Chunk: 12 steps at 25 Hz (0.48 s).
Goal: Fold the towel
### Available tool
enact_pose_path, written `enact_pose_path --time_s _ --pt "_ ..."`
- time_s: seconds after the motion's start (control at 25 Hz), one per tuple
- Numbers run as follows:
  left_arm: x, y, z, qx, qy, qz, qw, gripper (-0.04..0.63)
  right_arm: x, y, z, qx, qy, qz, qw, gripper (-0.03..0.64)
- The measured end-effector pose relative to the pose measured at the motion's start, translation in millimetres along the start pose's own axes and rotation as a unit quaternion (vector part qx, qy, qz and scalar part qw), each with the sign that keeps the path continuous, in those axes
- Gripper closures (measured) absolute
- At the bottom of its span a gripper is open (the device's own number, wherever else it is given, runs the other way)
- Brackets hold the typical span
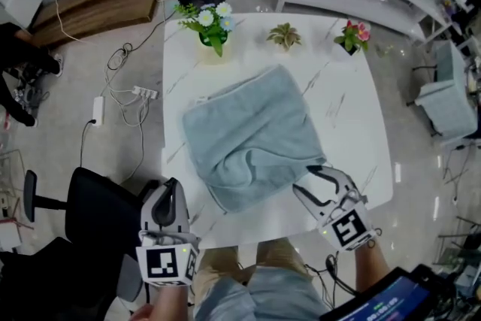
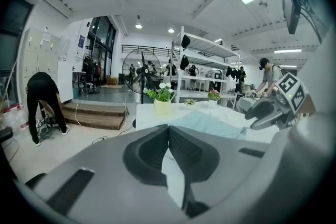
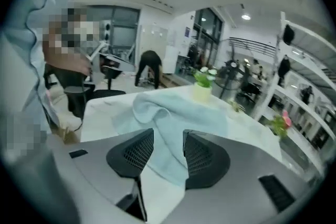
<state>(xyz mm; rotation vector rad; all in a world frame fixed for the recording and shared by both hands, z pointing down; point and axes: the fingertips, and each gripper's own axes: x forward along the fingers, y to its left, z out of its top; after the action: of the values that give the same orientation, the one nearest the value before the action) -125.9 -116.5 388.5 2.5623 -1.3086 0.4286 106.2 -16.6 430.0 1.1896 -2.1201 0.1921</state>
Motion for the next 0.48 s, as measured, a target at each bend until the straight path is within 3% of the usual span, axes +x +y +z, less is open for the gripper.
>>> enact_pose_path --time_s 0.12,0.24,0.4,0.48 --pt "-9 0 5 0.001 -0.009 0.002 1.0 0.588 35 54 35 -0.094 -0.017 0.072 0.993 0.423" --pt "-21 5 0 0.001 -0.004 0.007 1.0 0.588 67 82 45 -0.164 -0.016 0.105 0.981 0.425" --pt "-35 13 -4 -0.012 -0.013 0.018 0.9997 0.588 94 95 37 -0.198 0.005 0.122 0.973 0.426" --pt "-41 18 -10 -0.016 -0.007 0.021 0.9996 0.588 102 96 32 -0.209 0.02 0.117 0.971 0.505"
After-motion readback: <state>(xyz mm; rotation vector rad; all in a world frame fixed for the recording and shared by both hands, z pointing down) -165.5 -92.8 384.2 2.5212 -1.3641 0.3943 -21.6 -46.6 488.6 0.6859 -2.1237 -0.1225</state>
